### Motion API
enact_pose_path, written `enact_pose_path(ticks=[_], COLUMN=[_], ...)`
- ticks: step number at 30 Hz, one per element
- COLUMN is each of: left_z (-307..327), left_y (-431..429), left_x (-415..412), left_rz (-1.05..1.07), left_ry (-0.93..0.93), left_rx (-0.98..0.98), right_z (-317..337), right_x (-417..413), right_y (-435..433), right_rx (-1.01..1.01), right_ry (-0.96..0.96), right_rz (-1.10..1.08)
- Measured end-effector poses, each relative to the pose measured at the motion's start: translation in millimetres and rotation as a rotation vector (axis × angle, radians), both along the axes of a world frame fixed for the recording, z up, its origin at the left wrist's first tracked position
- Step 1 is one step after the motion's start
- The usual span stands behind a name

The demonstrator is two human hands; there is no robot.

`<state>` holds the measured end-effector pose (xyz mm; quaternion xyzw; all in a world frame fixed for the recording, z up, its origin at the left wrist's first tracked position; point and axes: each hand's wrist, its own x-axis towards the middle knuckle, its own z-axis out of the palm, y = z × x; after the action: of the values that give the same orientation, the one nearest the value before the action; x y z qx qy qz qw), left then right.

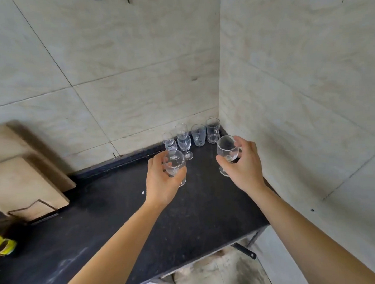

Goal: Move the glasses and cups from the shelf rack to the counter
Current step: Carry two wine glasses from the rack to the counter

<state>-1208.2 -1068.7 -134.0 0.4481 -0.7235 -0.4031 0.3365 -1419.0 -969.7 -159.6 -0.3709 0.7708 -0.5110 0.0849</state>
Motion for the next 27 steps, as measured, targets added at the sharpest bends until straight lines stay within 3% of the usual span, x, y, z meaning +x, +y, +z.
enact_pose_path(ticks=[10, 16, 27], left_z=[-62, -115, -186], left_y=[-88, -142, -204], left_x=[-93, -152, -219], left_rz=[-0.031, -0.125, -0.217], left_ry=[-0.189, -0.265, -0.3], left_rx=[0.107, 0.231, 0.215], right_z=[-60, -102, -177], right_x=[-76, -119, -145], right_y=[-80, -126, -188], right_rx=[0.085, 0.284, 0.368], right_ry=[-0.05, -0.094, -0.191], right_rz=[0.043, -0.018, -0.062])
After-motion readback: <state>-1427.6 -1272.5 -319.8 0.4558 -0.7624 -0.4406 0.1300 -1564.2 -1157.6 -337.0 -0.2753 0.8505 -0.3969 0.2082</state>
